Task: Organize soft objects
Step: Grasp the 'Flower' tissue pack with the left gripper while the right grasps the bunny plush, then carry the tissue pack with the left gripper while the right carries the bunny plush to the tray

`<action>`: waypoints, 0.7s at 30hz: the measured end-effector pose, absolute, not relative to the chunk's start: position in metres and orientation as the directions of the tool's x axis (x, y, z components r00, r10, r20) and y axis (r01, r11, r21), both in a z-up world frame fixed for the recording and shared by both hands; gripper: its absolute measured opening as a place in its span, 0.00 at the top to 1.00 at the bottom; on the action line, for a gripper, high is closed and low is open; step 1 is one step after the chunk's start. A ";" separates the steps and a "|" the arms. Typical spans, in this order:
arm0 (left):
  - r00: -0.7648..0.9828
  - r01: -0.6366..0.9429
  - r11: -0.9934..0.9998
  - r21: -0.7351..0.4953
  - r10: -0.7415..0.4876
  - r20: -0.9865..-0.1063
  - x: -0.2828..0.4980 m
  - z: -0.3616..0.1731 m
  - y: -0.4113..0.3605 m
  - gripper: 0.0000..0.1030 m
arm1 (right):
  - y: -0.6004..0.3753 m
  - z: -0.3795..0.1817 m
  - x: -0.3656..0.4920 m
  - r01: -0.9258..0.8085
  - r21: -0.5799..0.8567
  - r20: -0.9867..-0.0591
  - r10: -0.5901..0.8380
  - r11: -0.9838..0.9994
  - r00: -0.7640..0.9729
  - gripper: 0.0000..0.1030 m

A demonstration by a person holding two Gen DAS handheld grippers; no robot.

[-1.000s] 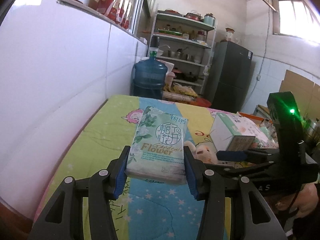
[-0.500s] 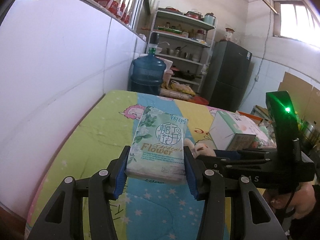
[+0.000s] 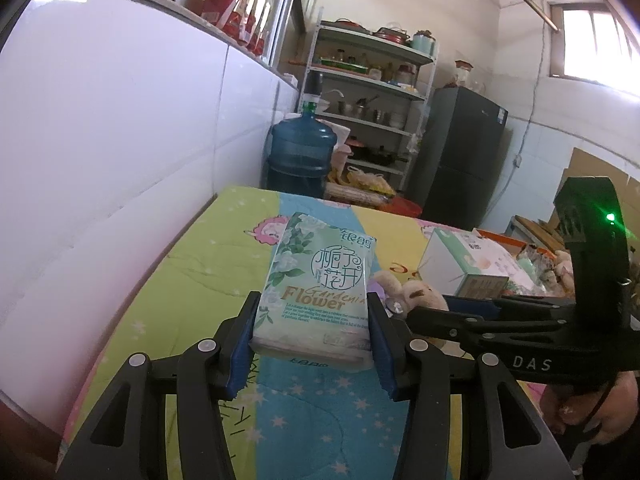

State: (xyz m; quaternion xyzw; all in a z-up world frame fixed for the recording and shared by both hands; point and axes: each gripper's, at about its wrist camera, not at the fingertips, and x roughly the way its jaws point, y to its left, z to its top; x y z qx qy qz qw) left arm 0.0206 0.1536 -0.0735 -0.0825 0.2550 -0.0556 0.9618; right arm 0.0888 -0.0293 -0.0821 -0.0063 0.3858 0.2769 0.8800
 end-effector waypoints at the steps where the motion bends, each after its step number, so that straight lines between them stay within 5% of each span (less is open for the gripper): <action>1: 0.865 0.063 0.980 -0.187 -0.147 -0.480 0.020 -0.072 0.153 0.50 | -0.030 -0.080 0.087 -0.494 0.199 -0.680 0.483 0.846 0.552 0.61; 21: 0.892 0.051 0.985 -0.164 -0.119 -0.435 0.005 -0.046 0.137 0.50 | -0.065 -0.045 0.059 -0.488 0.174 -0.600 0.485 0.855 0.636 0.61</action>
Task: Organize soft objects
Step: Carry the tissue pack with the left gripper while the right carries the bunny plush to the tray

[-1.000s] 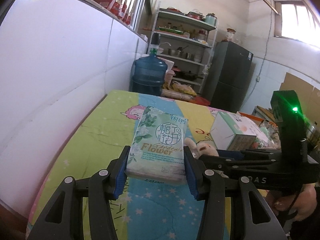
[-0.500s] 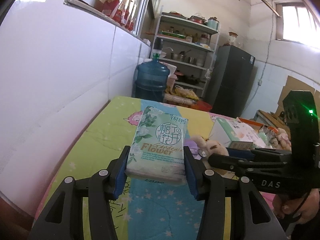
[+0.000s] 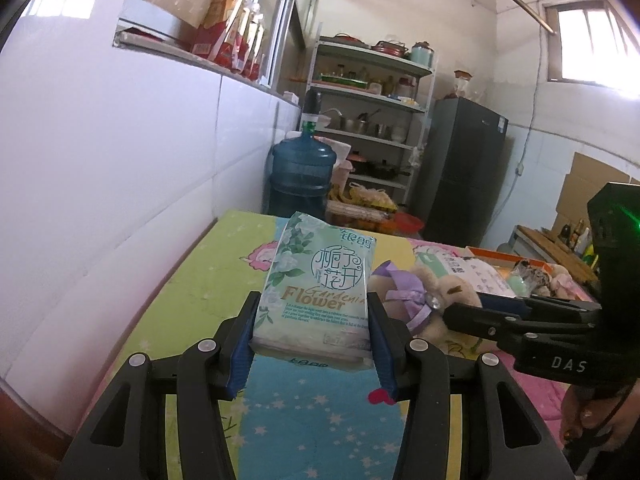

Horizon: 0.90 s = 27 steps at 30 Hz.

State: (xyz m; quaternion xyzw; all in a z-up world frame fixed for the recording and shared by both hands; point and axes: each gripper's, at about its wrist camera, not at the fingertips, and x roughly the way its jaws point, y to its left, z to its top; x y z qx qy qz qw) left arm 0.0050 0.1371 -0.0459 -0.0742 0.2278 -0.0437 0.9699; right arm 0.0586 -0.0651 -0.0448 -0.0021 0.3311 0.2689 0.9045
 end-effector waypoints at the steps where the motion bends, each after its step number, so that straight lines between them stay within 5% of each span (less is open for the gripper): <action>1: 0.894 0.051 0.985 -0.163 -0.118 -0.433 0.005 -0.045 0.135 0.50 | -0.068 -0.043 0.057 -0.487 0.175 -0.595 0.486 0.856 0.640 0.61; 27: 0.888 0.165 0.972 -0.167 -0.220 -0.404 0.024 -0.024 0.056 0.50 | -0.173 -0.019 0.041 -0.341 0.228 -0.493 0.410 0.912 0.767 0.61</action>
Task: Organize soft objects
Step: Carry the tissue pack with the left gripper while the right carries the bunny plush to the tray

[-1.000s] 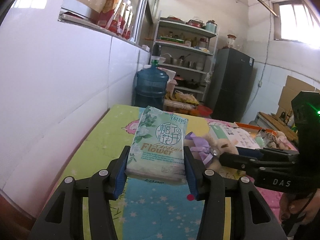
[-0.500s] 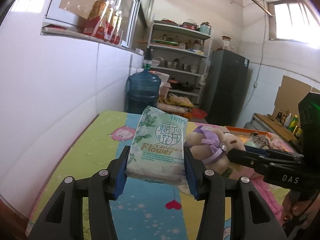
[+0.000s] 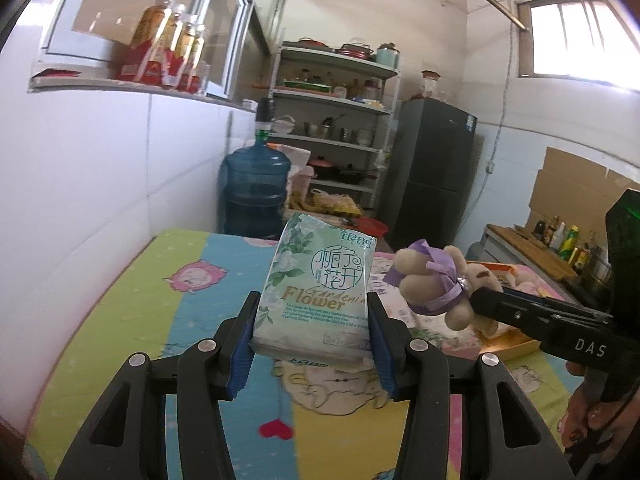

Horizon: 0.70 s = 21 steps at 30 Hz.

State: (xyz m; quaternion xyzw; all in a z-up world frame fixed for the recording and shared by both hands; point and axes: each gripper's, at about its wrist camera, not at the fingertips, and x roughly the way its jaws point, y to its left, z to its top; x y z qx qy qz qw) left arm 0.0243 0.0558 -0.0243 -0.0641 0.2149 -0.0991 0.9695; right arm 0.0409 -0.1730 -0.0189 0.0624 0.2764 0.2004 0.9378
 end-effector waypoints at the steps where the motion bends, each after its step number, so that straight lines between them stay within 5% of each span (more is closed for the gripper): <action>1: 0.887 0.170 0.971 -0.167 -0.224 -0.403 0.025 -0.024 0.052 0.50 | -0.177 -0.019 0.041 -0.335 0.231 -0.491 0.407 0.914 0.770 0.61; 21: 0.830 0.349 0.918 -0.189 -0.396 -0.392 0.042 -0.010 -0.065 0.50 | -0.291 -0.014 0.027 -0.149 0.281 -0.447 0.267 0.948 0.854 0.61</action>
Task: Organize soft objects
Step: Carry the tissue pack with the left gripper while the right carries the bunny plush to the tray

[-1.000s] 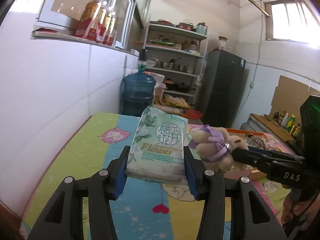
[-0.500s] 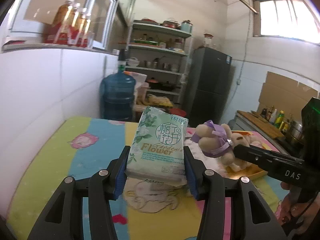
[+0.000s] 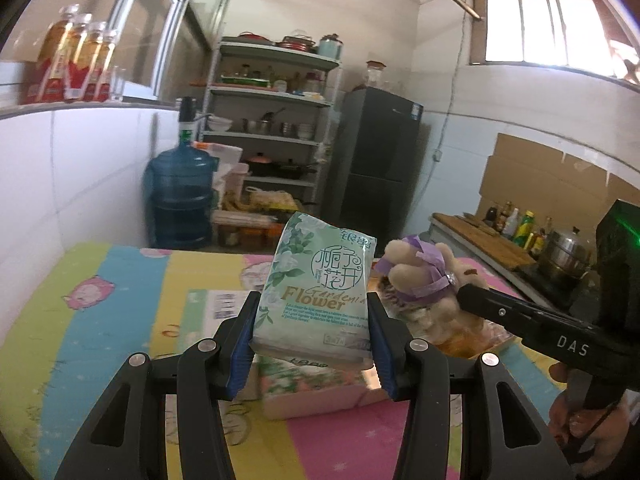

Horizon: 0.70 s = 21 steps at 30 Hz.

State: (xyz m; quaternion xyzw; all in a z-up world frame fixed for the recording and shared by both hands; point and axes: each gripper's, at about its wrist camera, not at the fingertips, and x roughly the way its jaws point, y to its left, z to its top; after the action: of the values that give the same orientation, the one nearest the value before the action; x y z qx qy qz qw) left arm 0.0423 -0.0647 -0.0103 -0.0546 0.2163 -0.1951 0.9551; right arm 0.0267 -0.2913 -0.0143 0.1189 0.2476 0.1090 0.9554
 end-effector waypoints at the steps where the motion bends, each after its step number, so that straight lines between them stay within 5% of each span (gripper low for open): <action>1: 0.827 0.356 0.915 -0.190 -0.403 -0.391 0.043 -0.010 -0.070 0.50 | -0.297 -0.014 0.026 -0.140 0.283 -0.444 0.259 0.949 0.858 0.61; 21: 0.768 0.439 0.880 -0.184 -0.473 -0.432 0.058 -0.021 -0.172 0.50 | -0.404 -0.021 0.010 0.040 0.309 -0.416 0.098 0.950 0.904 0.61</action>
State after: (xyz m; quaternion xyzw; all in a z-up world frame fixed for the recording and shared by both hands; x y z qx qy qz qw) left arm 0.0576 -0.1717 -0.0209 -0.0359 0.2392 -0.2426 0.9395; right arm 0.0095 -0.4044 -0.0212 0.1569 0.2185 0.0151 0.9630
